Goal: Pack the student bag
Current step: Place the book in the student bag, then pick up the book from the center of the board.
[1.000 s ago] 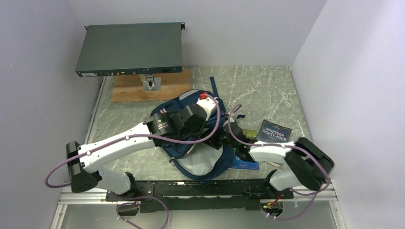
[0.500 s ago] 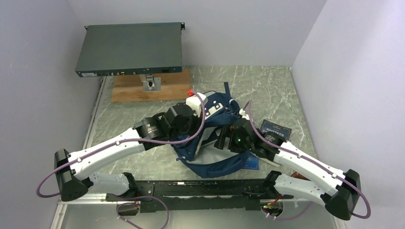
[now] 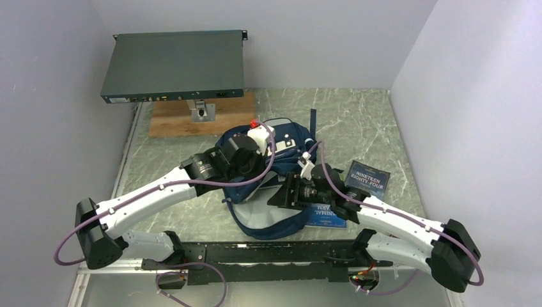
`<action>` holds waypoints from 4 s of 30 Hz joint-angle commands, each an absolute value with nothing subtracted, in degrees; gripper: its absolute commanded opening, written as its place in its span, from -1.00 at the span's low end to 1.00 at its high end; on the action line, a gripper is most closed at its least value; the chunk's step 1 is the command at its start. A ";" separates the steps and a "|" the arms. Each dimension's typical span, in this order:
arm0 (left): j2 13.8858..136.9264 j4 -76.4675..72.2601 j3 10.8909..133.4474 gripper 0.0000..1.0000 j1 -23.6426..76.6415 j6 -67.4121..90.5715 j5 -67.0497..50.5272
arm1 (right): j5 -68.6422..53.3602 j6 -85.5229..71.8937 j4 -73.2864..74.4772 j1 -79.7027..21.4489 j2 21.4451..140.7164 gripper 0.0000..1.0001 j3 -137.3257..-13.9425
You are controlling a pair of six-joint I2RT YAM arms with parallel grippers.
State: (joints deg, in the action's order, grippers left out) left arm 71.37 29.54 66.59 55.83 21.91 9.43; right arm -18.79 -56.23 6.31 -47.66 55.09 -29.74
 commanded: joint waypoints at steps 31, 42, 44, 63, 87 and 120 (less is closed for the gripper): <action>67.41 34.10 60.36 -1.00 48.97 18.65 5.49 | 37.10 -42.13 63.08 -21.73 70.50 1.00 -63.76; 64.27 28.82 60.12 -0.38 49.24 18.11 -12.02 | 20.39 -42.42 45.64 -18.56 72.21 0.89 -48.46; 61.93 27.09 60.36 0.02 49.54 18.39 -12.76 | 18.41 -43.45 42.23 -16.49 68.72 0.81 -44.36; 103.53 -5.61 75.02 0.75 65.25 36.68 -12.04 | 1.35 -33.07 35.97 14.77 59.36 0.72 -40.03; 130.66 4.74 94.43 0.53 66.97 48.86 -13.25 | 0.26 -33.34 24.59 19.69 68.02 0.63 -32.69; 134.77 -15.50 85.71 -0.31 60.83 59.14 -25.47 | -4.57 -31.55 23.58 17.39 73.83 0.56 -33.19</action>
State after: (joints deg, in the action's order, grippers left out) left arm 132.20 -16.25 85.73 60.95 59.42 -28.77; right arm -3.01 -31.22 22.44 18.41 71.57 -35.62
